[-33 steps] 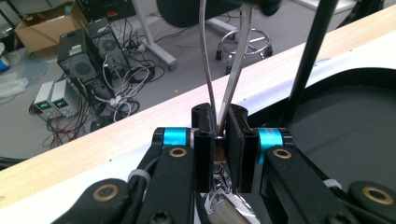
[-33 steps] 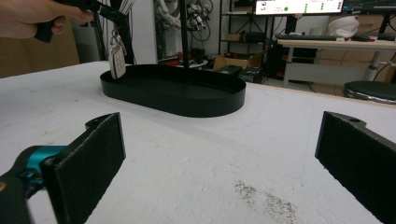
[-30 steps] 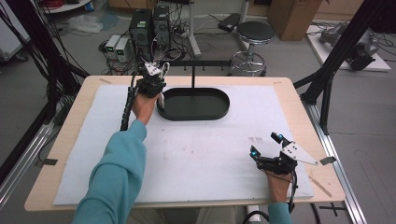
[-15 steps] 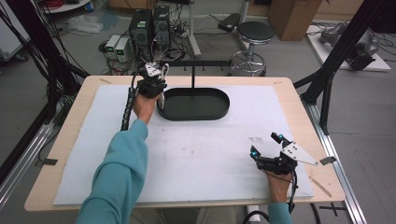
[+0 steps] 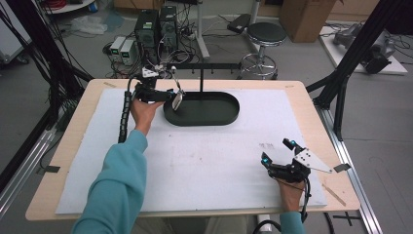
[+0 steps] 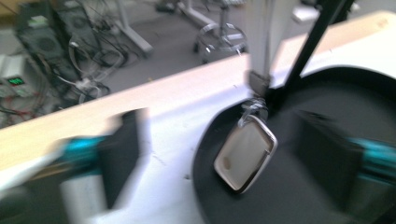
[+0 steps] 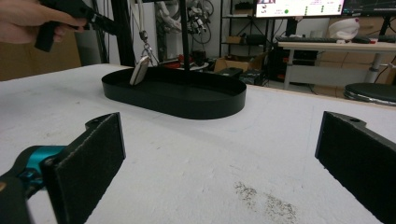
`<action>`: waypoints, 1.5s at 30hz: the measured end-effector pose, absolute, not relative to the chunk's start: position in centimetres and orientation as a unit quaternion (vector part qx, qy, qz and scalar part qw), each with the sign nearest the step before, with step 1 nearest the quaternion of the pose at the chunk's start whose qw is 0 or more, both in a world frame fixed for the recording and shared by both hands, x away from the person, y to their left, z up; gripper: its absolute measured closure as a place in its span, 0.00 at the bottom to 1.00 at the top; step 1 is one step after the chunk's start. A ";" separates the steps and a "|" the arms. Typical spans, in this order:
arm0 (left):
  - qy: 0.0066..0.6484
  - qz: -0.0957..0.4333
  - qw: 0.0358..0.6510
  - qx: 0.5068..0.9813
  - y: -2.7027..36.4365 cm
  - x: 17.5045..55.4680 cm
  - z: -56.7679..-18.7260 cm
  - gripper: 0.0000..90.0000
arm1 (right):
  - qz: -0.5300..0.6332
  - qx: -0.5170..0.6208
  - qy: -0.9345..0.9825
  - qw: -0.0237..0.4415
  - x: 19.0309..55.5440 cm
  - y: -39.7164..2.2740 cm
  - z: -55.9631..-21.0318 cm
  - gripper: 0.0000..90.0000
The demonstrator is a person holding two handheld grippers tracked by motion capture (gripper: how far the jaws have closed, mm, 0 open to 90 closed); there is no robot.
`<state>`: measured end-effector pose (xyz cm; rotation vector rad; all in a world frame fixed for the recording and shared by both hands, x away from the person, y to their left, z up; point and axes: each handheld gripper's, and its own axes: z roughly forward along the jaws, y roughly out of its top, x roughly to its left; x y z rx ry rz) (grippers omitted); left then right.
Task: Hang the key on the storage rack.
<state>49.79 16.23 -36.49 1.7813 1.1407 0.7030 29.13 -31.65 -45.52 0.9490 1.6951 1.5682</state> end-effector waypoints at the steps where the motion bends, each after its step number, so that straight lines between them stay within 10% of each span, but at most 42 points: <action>1: 0.450 0.287 0.454 0.713 16.7 49.3 -36.3 0.04 | 0.596 0.360 0.644 0.318 29.1 -31.6 -45.5 0.01; 17: 0.282 0.257 0.605 0.699 25.1 37.7 -36.6 0.02 | 0.595 0.359 0.644 0.320 29.1 -31.6 -45.5 0.01; 45: 0.312 0.302 0.674 0.598 29.2 27.0 -45.9 0.02 | 0.593 0.360 0.646 0.319 29.1 -31.5 -45.5 0.01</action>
